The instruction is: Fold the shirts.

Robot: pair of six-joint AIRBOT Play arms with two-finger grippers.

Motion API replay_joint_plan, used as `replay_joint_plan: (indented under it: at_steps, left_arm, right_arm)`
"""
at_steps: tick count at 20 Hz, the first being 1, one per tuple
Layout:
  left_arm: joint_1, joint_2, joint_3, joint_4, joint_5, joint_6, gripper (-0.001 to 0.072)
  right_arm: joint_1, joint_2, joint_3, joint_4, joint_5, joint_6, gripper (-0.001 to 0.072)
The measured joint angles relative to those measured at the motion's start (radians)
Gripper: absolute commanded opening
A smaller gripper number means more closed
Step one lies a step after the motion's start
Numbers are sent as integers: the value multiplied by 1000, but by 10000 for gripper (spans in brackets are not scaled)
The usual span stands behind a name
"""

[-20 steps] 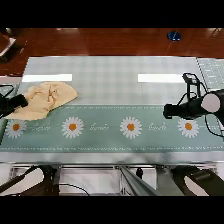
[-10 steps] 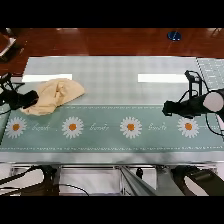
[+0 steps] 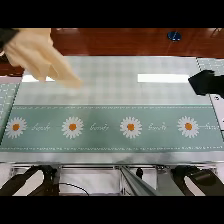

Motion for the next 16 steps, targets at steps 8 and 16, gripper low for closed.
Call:
replay_joint_plan:
  at_steps: [8,16]
  left_arm:
    - [-309,143,121,-62,-11,-1,29]
    - [-773,214,-420,-58,290,-6,30]
  right_arm:
    - [0,224,22,-119,185,15,612]
    - [0,265,-93,-157,247,58,612]
